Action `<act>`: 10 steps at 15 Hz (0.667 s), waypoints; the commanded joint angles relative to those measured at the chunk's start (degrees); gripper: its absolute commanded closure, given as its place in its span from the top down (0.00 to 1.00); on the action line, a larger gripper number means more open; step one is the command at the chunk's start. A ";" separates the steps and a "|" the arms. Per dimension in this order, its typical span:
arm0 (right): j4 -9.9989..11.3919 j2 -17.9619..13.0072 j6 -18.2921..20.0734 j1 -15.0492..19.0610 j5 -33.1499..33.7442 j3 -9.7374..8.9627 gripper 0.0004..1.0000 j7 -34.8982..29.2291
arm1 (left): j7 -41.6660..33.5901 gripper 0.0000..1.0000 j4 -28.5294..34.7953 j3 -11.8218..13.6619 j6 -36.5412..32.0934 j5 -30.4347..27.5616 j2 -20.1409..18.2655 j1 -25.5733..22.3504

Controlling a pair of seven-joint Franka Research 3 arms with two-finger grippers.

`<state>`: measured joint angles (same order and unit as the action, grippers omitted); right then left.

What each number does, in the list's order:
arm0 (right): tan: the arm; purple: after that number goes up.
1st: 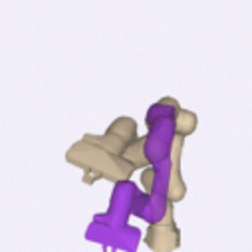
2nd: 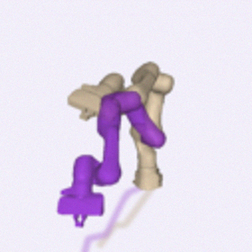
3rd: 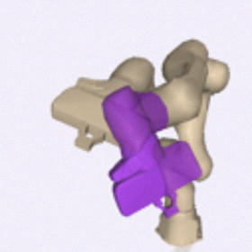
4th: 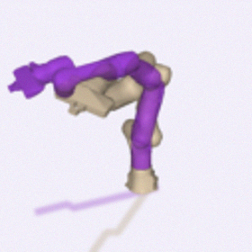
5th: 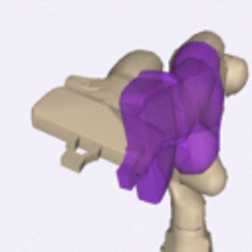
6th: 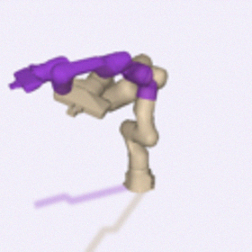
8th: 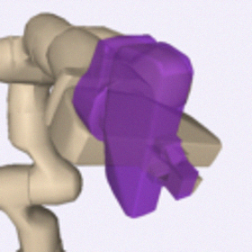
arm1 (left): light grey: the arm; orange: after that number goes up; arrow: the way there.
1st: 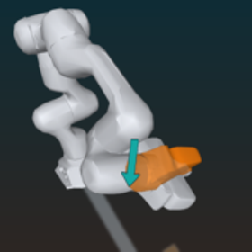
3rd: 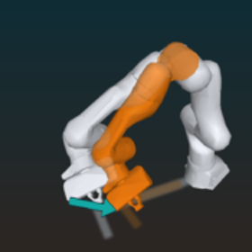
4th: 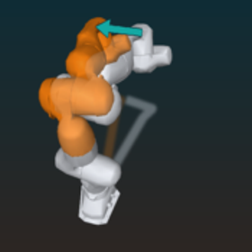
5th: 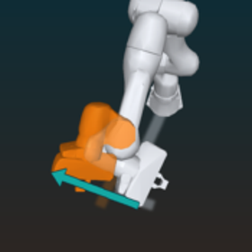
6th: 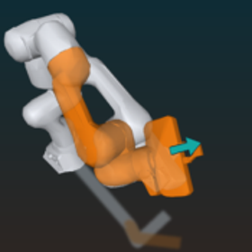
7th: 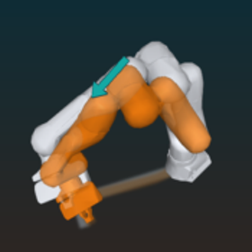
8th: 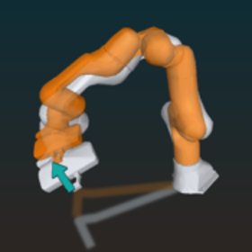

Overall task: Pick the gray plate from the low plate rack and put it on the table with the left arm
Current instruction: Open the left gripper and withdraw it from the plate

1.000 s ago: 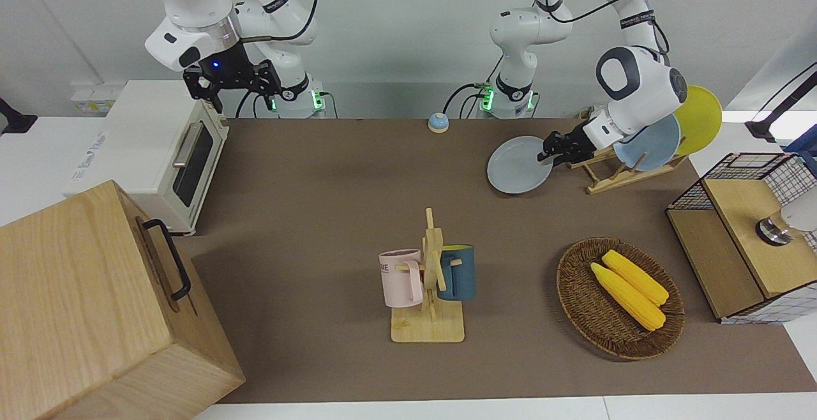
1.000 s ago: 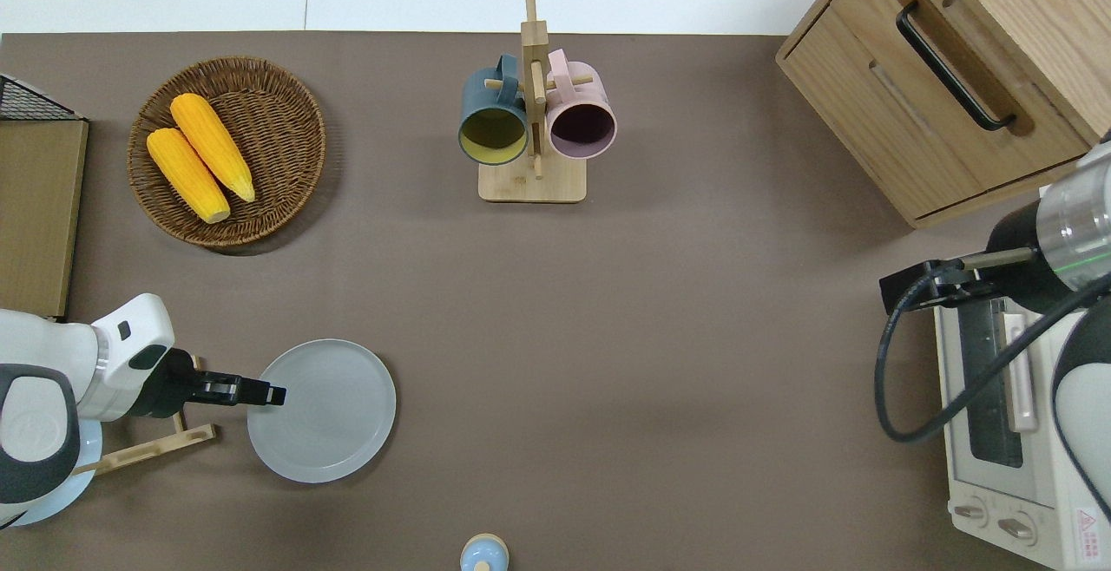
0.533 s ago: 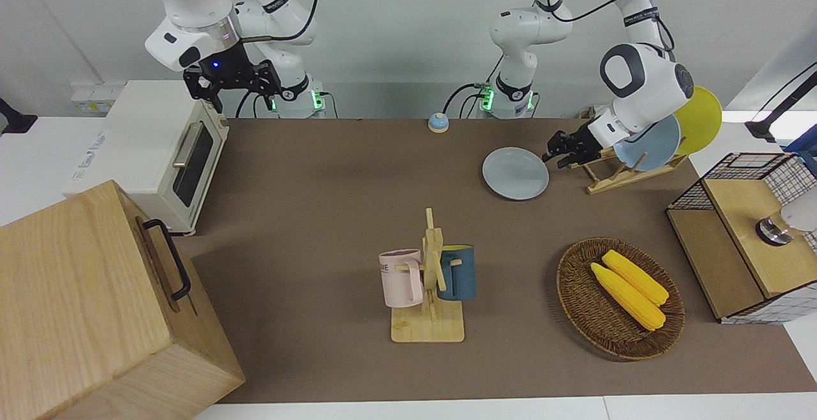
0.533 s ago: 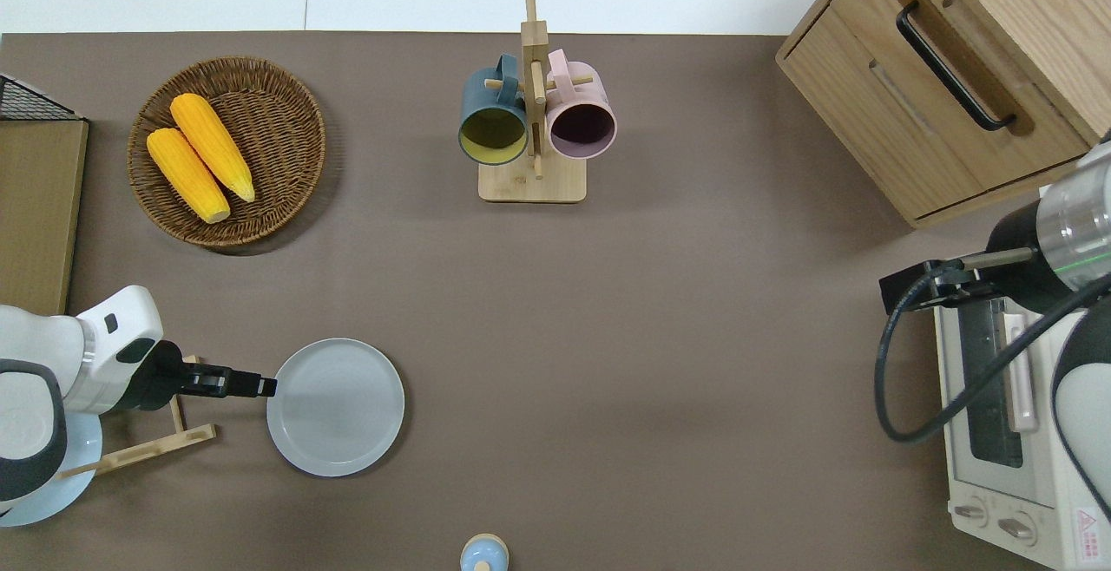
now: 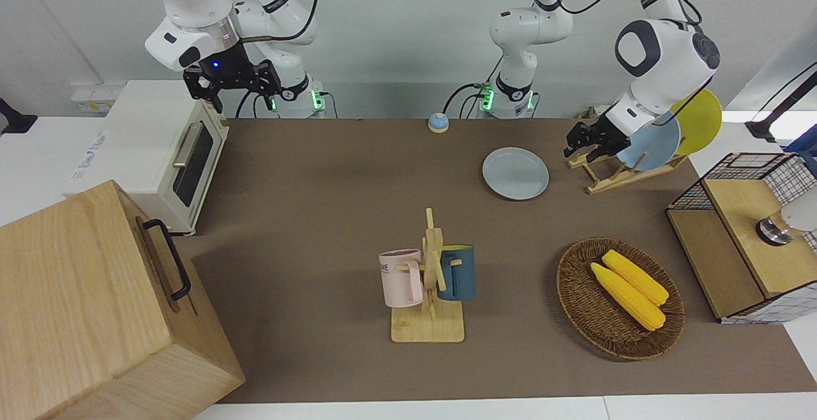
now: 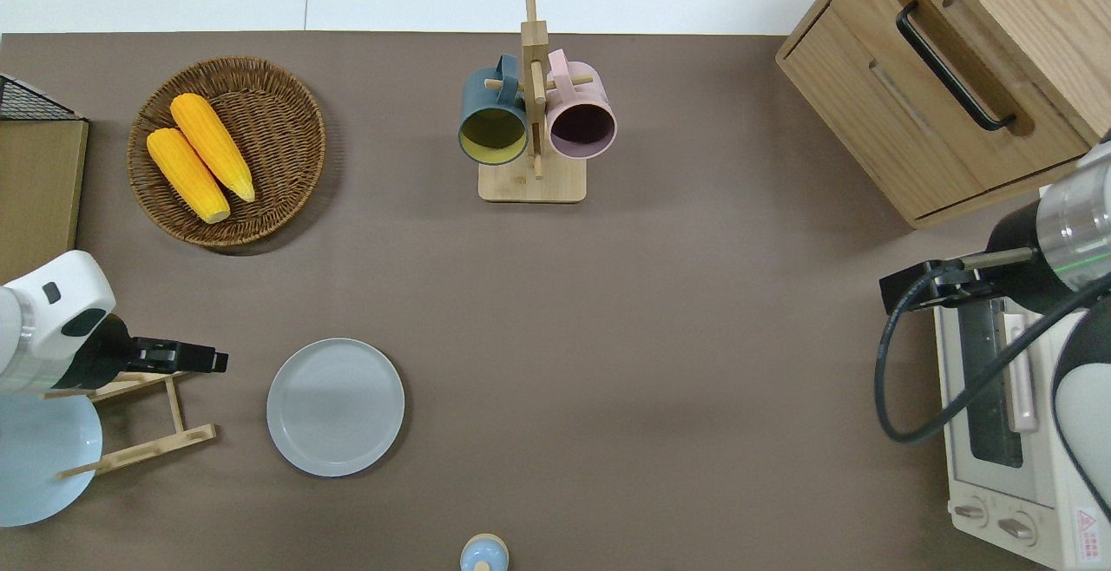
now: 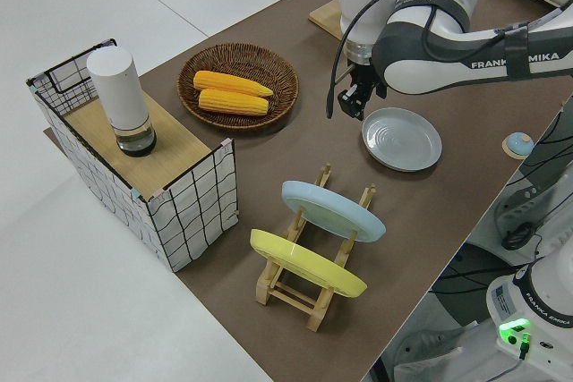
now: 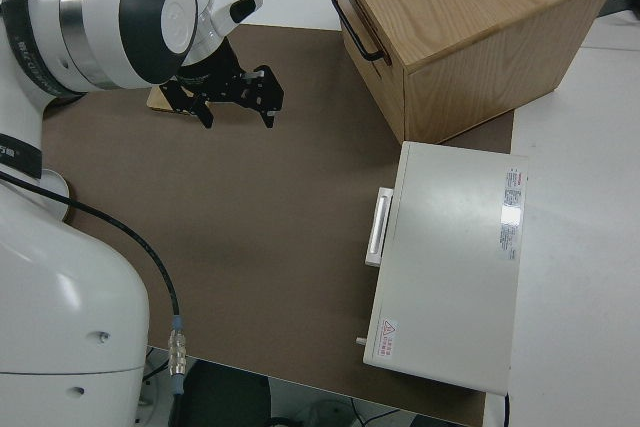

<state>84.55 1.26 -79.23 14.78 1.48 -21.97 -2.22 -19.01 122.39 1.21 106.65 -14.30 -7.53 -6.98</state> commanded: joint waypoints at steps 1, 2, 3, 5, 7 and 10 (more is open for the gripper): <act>-0.43 -0.12 0.75 1.39 0.37 -1.24 0.98 -0.68 | 5.46 0.86 -7.77 -0.41 -5.65 6.55 -0.21 1.00; -0.35 -0.12 0.66 1.39 0.37 -1.24 0.98 -0.68 | 6.43 0.92 -9.87 -0.50 -6.88 7.95 -0.21 1.18; -0.43 -0.12 0.66 1.39 0.37 -1.24 0.98 -0.68 | 6.70 0.98 -11.81 -0.85 -8.11 9.19 -0.12 1.18; -0.43 -0.12 0.66 1.39 0.37 -1.24 0.98 -0.68 | 6.88 0.99 -15.33 -1.29 -10.49 10.95 -0.03 1.18; -0.43 -0.12 0.66 1.39 0.37 -1.15 0.98 -0.68 | 7.14 0.99 -17.97 -2.17 -11.90 12.88 -0.03 1.18; -0.35 -0.12 0.66 1.39 0.37 -1.15 0.98 -0.68 | 7.23 0.99 -20.87 -2.79 -13.74 13.94 0.14 1.27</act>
<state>84.55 1.26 -79.23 14.78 1.48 -21.97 -2.22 -13.12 105.25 -1.08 95.87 -2.39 -8.30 -6.31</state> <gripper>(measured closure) 0.013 0.004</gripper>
